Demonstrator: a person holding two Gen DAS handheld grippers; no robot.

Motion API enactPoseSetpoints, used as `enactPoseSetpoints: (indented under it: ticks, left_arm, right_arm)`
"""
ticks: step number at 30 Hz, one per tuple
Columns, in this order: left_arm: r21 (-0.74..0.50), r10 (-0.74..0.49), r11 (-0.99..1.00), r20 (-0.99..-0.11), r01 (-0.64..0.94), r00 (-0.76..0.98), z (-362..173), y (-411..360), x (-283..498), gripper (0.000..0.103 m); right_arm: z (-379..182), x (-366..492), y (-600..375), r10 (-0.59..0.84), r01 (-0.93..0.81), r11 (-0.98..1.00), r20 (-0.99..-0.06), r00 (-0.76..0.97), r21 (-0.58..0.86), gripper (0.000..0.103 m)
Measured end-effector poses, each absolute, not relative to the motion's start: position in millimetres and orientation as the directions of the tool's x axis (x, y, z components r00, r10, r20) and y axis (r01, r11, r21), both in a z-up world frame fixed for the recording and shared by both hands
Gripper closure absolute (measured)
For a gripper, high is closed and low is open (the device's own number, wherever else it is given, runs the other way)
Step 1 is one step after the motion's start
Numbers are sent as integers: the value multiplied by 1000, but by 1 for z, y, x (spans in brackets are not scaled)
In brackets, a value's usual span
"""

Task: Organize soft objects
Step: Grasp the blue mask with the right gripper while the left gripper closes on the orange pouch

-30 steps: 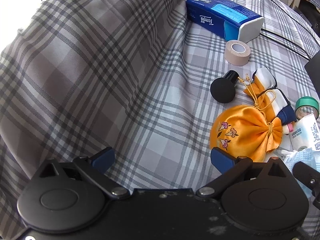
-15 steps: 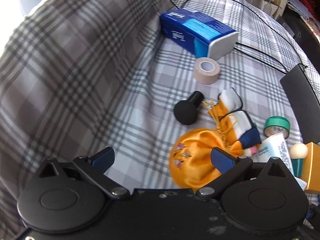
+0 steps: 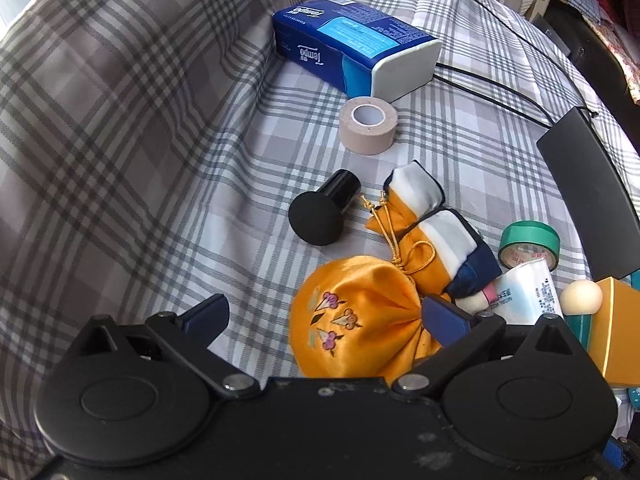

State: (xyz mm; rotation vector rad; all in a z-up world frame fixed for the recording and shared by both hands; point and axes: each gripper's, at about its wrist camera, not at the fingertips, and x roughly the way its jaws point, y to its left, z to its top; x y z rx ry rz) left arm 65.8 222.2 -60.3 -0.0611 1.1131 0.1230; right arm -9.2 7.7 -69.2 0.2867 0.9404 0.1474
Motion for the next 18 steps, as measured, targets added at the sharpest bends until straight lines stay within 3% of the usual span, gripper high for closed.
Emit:
enactPoseSetpoints:
  ticks: [18]
  left_arm:
    - [32,74,994,-910,-109,408,-82,207,74,0]
  right_arm:
    - [-63,-12,5,245,-6,954,-766,594,301,61]
